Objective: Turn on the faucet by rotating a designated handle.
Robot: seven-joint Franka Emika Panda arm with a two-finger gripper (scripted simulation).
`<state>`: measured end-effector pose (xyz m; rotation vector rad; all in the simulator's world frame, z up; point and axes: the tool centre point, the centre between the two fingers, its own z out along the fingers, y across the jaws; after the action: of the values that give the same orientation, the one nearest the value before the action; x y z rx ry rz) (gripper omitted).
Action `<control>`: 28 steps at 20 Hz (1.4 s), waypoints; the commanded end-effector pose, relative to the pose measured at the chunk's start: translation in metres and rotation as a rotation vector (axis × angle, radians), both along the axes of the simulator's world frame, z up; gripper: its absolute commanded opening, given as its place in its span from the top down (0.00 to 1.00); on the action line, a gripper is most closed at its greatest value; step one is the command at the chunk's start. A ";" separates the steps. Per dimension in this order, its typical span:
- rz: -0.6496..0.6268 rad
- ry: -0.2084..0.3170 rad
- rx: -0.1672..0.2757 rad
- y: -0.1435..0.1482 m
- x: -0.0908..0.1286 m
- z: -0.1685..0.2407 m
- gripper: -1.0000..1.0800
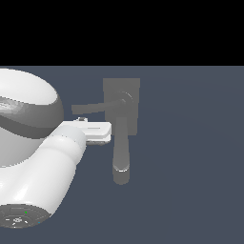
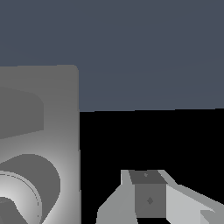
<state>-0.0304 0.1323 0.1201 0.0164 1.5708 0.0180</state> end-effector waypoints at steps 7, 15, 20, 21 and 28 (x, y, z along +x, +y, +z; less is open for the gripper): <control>0.000 0.000 0.000 0.002 0.000 0.023 1.00; 0.000 0.000 -0.001 0.005 0.000 0.053 1.00; 0.001 0.008 -0.002 0.006 0.000 0.056 1.00; 0.001 0.008 -0.002 0.005 0.000 0.059 1.00; 0.000 0.006 -0.002 -0.004 0.000 0.084 1.00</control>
<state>-0.0307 0.1330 0.1950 0.0110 1.5836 0.0197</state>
